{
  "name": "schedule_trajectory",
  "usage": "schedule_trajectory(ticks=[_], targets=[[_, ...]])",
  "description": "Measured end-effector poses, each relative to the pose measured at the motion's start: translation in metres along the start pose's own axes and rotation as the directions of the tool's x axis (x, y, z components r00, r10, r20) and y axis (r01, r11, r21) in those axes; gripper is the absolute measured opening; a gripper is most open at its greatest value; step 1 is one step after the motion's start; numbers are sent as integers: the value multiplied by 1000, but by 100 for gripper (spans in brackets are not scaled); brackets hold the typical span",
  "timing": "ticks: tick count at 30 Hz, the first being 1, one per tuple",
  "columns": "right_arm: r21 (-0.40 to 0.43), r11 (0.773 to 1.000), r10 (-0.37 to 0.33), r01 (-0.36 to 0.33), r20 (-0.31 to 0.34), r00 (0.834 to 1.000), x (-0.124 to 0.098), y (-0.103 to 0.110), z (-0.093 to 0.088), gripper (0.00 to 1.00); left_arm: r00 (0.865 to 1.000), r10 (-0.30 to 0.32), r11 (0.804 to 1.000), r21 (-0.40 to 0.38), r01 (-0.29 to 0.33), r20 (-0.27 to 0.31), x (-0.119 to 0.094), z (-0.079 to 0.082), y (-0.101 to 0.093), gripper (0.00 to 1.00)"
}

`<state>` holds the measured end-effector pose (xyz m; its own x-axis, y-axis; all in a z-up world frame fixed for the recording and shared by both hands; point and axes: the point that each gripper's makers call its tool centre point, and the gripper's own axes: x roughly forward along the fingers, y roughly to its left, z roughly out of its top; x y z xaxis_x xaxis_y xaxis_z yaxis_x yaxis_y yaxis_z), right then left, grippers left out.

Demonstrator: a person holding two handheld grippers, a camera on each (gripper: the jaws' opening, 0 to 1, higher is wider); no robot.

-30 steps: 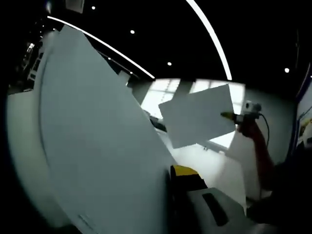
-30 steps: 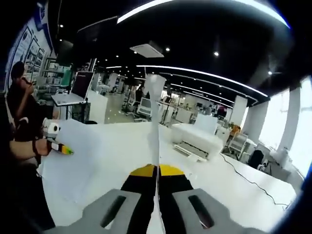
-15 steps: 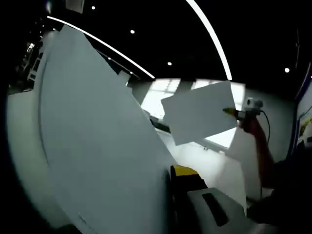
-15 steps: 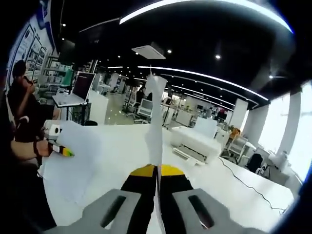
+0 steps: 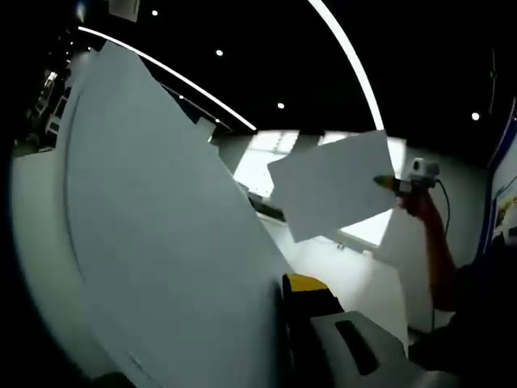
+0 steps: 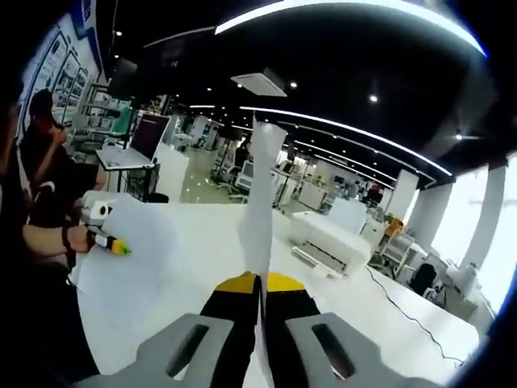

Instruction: Organize the stack of printing papers by aligning and flattening the scattered papers on the table

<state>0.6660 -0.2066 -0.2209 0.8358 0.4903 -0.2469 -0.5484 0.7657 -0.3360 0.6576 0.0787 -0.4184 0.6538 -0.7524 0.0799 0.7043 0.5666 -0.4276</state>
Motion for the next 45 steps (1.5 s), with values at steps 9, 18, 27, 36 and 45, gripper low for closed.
schedule_trajectory(ticks=[9, 18, 27, 36, 45], targets=[[-33, 999, 4, -5, -17, 1000, -13, 4, 4, 0, 1000, 0, 1000, 1, 0, 1, 0, 0, -1, 11], [-62, 997, 54, -55, -16, 998, -29, 25, 15, 0, 1000, 1, 1000, 1, -1, 0, 0, 0, 0, 11], [-74, 994, 79, -82, -33, 996, -37, 36, 17, 0, 1000, 1, 1000, -1, -1, 2, 0, 1, 0, 11], [-95, 991, 88, -91, -36, 995, -43, 41, 21, 0, 1000, 0, 1000, -2, 0, 1, -1, 1, 2, 11], [-151, 988, 16, -27, -74, 997, -45, 30, 16, 0, 1000, -1, 1000, -3, 1, 2, -1, 2, 3, 11]])
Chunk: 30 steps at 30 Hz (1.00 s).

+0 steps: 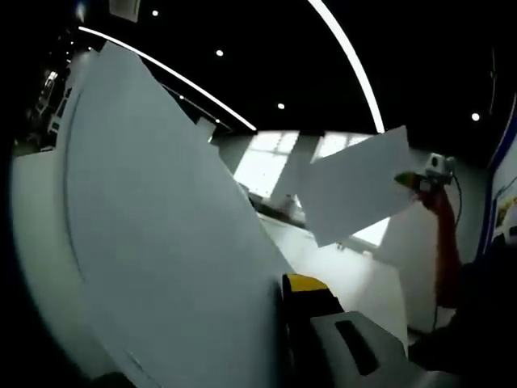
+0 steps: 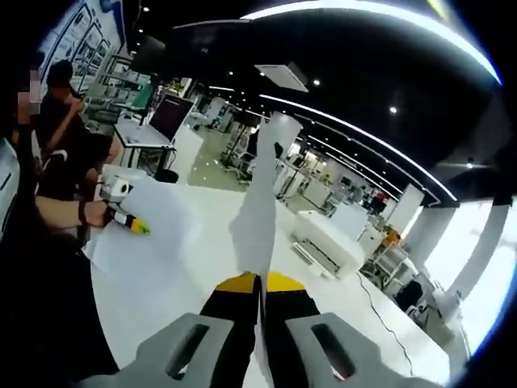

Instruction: Organize the stack of printing papers by aligning and flattening the scattered papers on the table

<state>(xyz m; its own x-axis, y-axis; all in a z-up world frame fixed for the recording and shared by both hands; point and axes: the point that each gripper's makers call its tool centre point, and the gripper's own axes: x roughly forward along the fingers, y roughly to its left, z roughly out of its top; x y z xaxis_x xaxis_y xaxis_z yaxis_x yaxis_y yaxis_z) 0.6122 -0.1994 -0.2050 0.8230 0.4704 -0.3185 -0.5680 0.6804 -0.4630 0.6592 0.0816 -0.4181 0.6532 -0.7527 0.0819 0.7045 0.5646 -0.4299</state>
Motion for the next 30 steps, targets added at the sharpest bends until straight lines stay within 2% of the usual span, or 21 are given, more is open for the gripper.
schedule_trajectory(ticks=[11, 20, 26, 30], targets=[[-5, 1000, 26, -26, 14, 1000, -9, -1, 5, 0, 1000, 0, 1000, 1, 0, 0, 0, 1, 1, 11], [6, 991, 136, -136, 31, 990, -22, 11, 16, 0, 1000, 0, 1000, 2, 0, 0, 0, 1, 1, 11], [-3, 974, 225, -225, 23, 974, -26, 25, 15, 0, 1000, 1, 1000, 2, -1, 1, 0, 1, 1, 11], [5, 966, 259, -259, 32, 965, -28, 27, 15, 0, 1000, 0, 1000, 2, 0, 2, 0, 1, 1, 11]])
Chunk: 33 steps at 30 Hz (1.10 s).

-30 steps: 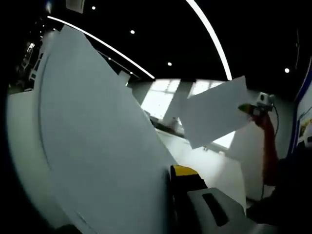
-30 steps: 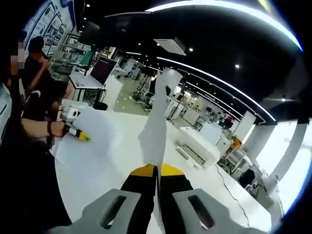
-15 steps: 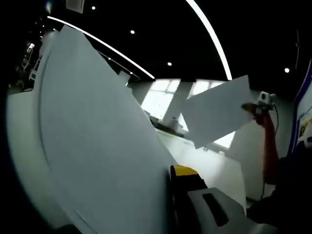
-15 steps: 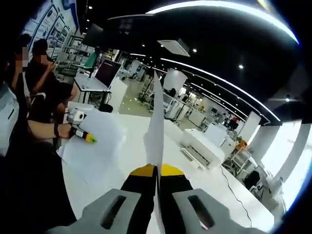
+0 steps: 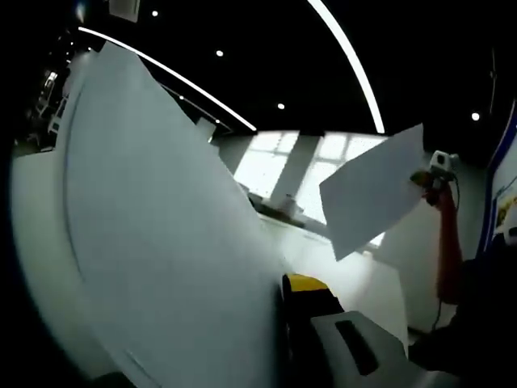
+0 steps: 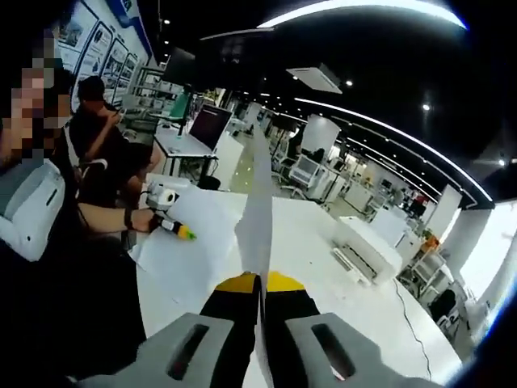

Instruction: Organize the stack of printing papers by aligning and flattening the scattered papers on the table

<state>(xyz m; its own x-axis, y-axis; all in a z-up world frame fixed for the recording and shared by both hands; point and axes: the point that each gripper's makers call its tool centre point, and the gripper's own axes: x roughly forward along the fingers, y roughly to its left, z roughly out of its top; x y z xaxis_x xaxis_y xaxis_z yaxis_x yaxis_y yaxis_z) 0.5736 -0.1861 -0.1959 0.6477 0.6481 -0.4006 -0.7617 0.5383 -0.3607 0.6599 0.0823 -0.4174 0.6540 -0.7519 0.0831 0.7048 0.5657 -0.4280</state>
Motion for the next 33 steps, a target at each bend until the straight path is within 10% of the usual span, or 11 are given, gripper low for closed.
schedule_trajectory(ticks=[33], targets=[[-20, 950, 308, -311, -103, 946, -1, 61, -7, 0, 1000, -3, 1000, -6, 3, 3, 0, -1, -2, 11]])
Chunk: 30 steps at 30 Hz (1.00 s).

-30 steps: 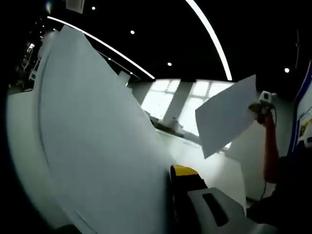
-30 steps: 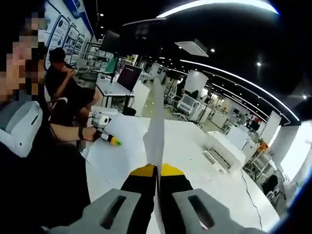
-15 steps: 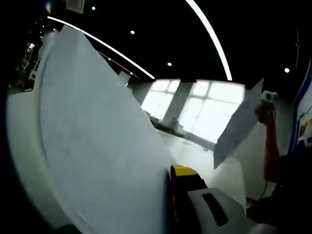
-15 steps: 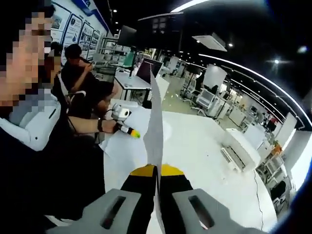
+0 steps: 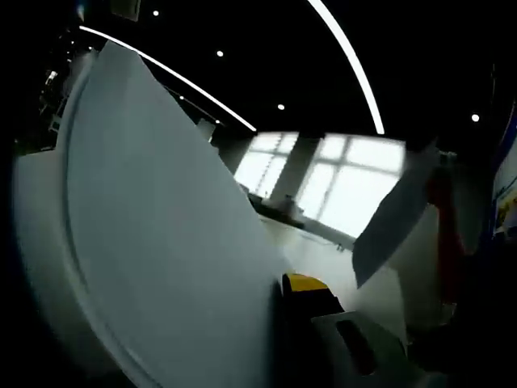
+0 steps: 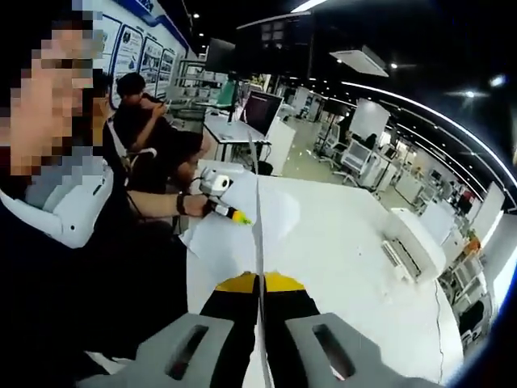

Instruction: Organize the stack of printing papers by aligning and flattening the scattered papers on the table

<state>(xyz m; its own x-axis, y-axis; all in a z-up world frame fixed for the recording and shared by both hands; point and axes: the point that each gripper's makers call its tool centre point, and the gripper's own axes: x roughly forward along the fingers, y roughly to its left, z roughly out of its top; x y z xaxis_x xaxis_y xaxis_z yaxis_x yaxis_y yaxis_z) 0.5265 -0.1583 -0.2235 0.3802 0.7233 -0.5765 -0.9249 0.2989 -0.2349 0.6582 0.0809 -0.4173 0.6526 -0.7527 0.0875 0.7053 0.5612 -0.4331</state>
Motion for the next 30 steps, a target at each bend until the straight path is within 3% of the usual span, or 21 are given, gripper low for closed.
schedule_trajectory(ticks=[9, 13, 20, 27, 30], targets=[[-7, 999, 51, -52, -25, 998, 0, 11, -1, 0, 1000, 0, 1000, 3, 0, 0, 0, 0, 0, 11], [20, 993, 113, -112, -60, 992, 11, 14, -9, 0, 1000, 0, 1000, 2, 0, 0, 0, 1, 0, 11], [81, 978, 200, -191, -113, 973, 35, 3, -27, 0, 1000, 0, 1000, 2, 0, 1, 0, 1, 1, 11], [89, 975, 214, -202, -159, 964, 60, -8, -31, 0, 1000, -2, 1000, 1, 2, 0, 0, 2, 1, 11], [80, 981, 188, -176, -200, 962, 70, -19, -30, 0, 1000, -3, 1000, 0, 3, 2, -2, 4, 6, 11]])
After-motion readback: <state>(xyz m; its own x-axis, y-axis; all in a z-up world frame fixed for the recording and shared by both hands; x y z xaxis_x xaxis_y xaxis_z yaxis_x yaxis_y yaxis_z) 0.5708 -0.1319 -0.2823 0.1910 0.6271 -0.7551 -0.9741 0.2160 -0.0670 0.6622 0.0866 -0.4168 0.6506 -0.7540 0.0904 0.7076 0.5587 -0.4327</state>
